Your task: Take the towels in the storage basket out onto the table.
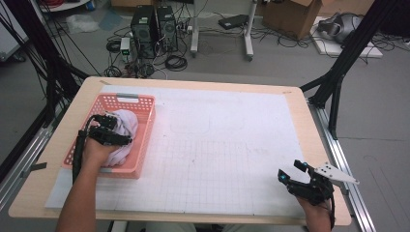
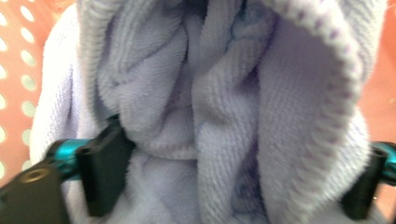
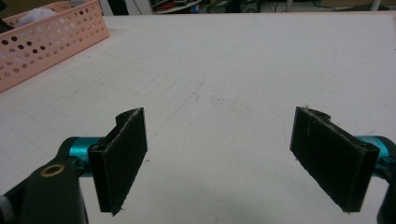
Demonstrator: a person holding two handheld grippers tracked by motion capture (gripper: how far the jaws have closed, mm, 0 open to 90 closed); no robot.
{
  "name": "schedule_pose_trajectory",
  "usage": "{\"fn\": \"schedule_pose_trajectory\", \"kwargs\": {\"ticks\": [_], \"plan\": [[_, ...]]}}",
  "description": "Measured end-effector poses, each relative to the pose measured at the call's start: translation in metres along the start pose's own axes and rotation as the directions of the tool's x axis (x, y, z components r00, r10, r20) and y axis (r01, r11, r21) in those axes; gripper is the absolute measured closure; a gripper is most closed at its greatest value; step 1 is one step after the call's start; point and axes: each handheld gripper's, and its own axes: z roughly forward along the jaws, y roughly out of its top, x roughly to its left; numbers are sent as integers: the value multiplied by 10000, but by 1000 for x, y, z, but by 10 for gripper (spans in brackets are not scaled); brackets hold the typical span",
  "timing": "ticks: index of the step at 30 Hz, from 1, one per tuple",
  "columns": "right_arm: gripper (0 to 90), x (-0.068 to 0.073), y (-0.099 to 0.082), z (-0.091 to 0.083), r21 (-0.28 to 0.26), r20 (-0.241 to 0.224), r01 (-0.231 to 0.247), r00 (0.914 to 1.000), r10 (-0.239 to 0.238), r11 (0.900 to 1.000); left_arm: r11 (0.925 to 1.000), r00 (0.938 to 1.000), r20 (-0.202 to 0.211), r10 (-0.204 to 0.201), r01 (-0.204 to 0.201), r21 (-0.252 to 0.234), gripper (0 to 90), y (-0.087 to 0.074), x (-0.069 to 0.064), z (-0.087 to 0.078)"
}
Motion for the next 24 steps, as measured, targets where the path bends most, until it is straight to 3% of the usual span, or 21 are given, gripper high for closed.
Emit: {"fn": "schedule_pose_trajectory", "kwargs": {"ticks": [3, 7, 11, 22, 24], "plan": [[176, 1, 1, 3, 87, -73, 119, 9999, -118, 9999, 10000, 9999, 96, 84, -83, -39, 374, 0, -4, -4], [176, -1, 1, 2, 6, -71, 71, 9999, -70, 10000, 10000, 9999, 105, -12, 13, -85, 463, 0, -4, -7], [176, -2, 1, 0, -128, -54, -191, 9998, 190, 9997, 9998, 9999, 170, -2, 6, -206, 514, -1, -3, -10], [176, -5, -1, -5, -230, 97, -324, 9994, 326, 9992, 9940, 9966, 699, -432, 499, -969, 577, -2, 3, -21], [176, -6, -2, -7, -227, 101, -376, 9992, 378, 9990, 9901, 9949, 771, -647, 736, -1193, 583, -2, 5, -23]]}}
